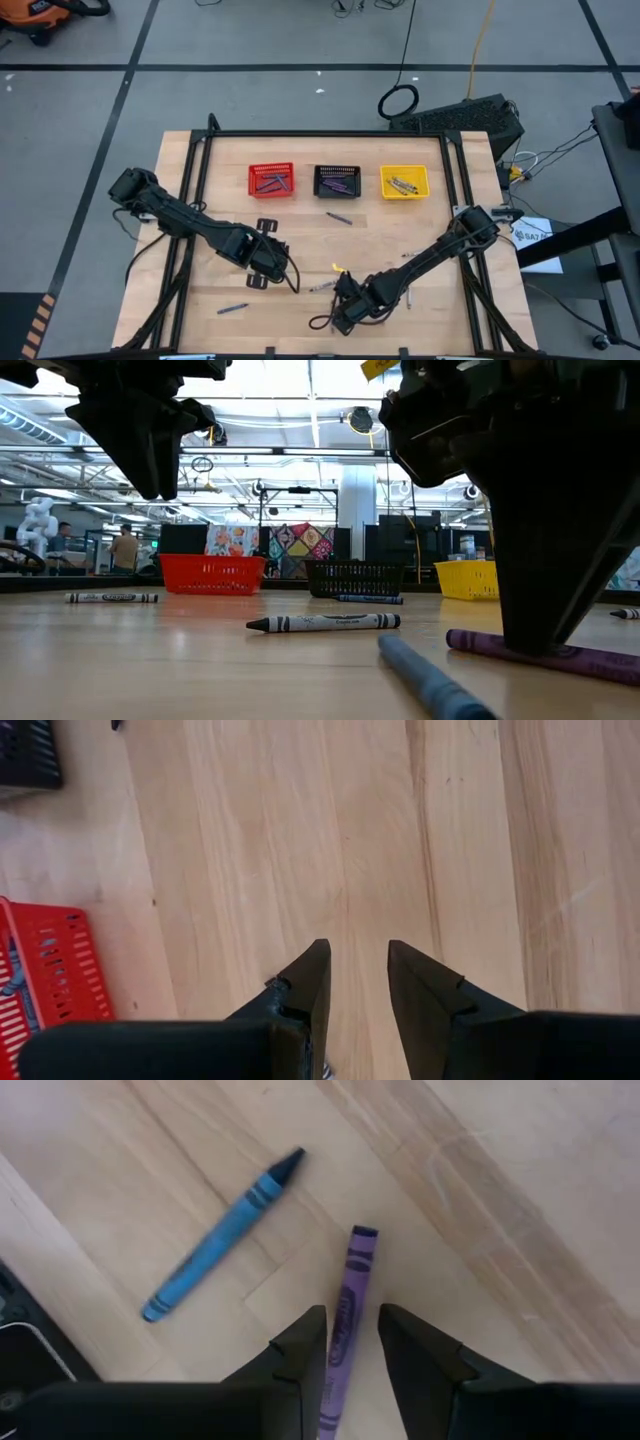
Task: Sort crayons
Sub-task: Put the violet crayon into the black bin
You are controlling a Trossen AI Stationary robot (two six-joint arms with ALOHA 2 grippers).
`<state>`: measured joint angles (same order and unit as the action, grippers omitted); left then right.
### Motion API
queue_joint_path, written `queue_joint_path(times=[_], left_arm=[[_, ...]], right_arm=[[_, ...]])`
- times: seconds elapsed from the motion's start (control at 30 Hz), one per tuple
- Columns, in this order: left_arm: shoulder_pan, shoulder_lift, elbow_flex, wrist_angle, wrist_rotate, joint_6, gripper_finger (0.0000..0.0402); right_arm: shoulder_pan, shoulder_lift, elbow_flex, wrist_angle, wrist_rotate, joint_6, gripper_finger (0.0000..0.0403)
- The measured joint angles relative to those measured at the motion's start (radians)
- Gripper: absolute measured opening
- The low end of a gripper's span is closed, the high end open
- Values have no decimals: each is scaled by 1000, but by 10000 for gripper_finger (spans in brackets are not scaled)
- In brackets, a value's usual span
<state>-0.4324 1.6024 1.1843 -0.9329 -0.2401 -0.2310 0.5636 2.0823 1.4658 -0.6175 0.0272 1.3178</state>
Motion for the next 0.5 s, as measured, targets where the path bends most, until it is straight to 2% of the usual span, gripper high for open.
queue_joint_path(times=[0.23, 0.5], left_arm=[[0, 0, 0, 0, 0, -10, 95], [-1, 0, 0, -1, 2, -26, 95]], right_arm=[[-12, 21, -2, -128, -4, -59, 86], [-37, 71, 0, -153, -14, -159, 66]])
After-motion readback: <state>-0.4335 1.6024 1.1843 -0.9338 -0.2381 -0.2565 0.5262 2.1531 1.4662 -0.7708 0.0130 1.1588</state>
